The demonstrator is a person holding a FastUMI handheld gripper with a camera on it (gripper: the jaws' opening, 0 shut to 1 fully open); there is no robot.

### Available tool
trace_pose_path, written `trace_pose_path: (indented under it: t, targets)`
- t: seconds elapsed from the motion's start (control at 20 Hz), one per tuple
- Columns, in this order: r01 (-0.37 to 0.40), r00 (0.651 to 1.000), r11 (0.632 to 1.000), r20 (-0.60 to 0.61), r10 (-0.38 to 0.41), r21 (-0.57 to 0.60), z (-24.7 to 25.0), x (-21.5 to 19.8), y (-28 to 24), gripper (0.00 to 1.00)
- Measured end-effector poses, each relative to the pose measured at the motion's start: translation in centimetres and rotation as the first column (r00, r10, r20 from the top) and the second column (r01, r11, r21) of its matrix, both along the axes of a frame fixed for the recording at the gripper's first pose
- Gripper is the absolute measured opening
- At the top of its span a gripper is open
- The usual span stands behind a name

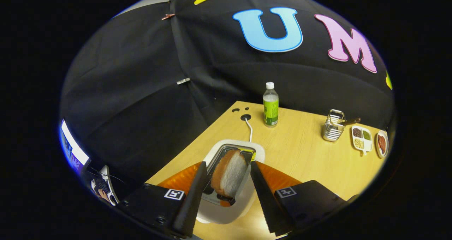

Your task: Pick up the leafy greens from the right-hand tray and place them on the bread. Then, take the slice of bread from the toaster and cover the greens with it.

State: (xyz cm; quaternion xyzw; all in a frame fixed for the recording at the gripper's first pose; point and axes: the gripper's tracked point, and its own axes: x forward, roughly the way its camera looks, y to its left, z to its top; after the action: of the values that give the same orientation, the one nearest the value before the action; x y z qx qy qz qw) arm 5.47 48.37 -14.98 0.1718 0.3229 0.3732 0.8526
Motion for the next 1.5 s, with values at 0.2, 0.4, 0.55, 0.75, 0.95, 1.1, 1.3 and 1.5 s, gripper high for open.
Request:
trace_pose_path:
  t: [0.2,0.4,0.55,0.75,0.95,1.1,1.3,1.5]
  targets:
    - [0.023,0.998,0.999,-0.064,-0.026,-0.044,-2.6,0.5,0.7,0.69]
    - [0.053,0.995,0.996,-0.081,-0.059,-0.073,-3.3,0.8,0.1,0.3]
    - [0.064,0.994,0.996,-0.089,-0.07,-0.064,-2.7,0.9,-0.1,0.17]
    - [0.088,0.995,0.996,-0.046,-0.089,-0.026,-0.3,0.9,-0.7,0.15]
    - [0.105,0.994,0.994,-0.026,-0.105,0.02,2.3,1.1,-2.5,0.15]
    - [0.115,0.993,0.99,-0.012,-0.114,0.081,5.3,1.3,-4.3,0.15]
    - [0.15,0.988,0.977,0.024,-0.155,0.154,9.3,1.2,-8.0,0.15]
    - [0.203,0.975,0.966,0.059,-0.215,0.16,9.3,1.1,-13.8,0.15]
